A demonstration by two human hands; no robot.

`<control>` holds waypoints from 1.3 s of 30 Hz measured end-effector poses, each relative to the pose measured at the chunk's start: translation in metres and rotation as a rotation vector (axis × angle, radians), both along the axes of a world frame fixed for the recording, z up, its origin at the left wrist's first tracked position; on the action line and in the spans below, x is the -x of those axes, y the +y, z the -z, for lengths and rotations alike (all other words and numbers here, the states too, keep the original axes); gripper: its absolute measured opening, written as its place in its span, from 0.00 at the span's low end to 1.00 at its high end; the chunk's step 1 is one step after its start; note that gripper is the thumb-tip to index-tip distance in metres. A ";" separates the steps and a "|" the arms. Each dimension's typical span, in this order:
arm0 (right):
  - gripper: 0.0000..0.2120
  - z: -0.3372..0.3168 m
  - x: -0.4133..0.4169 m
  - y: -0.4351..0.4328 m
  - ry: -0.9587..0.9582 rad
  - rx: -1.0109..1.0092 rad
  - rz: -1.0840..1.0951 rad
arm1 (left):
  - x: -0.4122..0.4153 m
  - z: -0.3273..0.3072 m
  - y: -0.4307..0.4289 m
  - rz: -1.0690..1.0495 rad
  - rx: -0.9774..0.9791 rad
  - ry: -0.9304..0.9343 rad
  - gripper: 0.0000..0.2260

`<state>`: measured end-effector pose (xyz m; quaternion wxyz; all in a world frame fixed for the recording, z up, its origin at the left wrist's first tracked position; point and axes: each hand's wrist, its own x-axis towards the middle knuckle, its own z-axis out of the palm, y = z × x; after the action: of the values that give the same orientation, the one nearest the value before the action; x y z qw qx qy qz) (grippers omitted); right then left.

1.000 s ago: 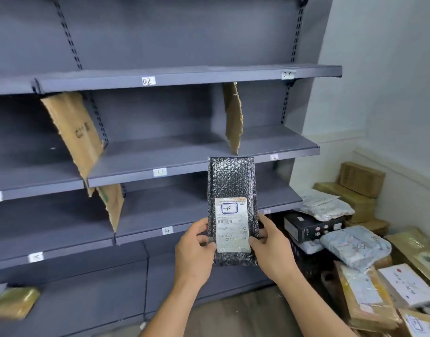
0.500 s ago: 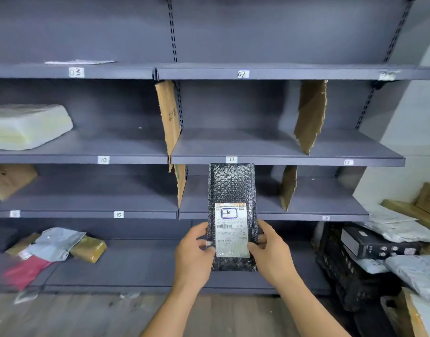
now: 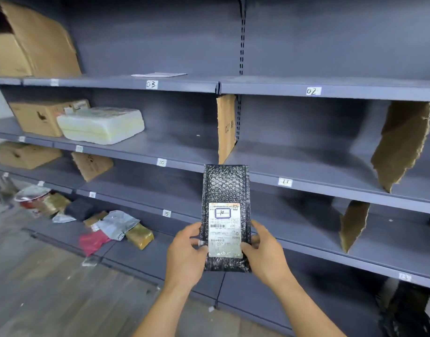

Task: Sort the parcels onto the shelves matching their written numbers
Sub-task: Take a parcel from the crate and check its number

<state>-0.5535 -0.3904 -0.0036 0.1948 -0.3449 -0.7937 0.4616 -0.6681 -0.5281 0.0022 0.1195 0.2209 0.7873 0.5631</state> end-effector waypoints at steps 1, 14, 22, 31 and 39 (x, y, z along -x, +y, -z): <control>0.29 0.000 0.006 0.001 -0.004 0.005 -0.018 | 0.005 0.000 -0.001 -0.020 0.007 0.004 0.24; 0.29 0.003 0.116 -0.009 -0.038 0.005 -0.109 | 0.112 0.013 -0.022 -0.050 0.079 0.009 0.26; 0.21 -0.009 0.234 -0.041 -0.026 -0.061 -0.076 | 0.243 0.005 -0.046 -0.020 0.066 0.038 0.25; 0.28 -0.021 0.329 -0.060 -0.032 -0.029 0.014 | 0.347 -0.009 -0.060 0.074 0.046 0.020 0.24; 0.29 -0.036 0.398 -0.015 -0.009 -0.081 0.039 | 0.413 -0.035 -0.020 0.122 -0.026 0.045 0.24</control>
<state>-0.9510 -0.4050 0.0327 0.2139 -0.3542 -0.8057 0.4238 -1.0814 -0.5482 0.0372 0.1327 0.2827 0.7674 0.5599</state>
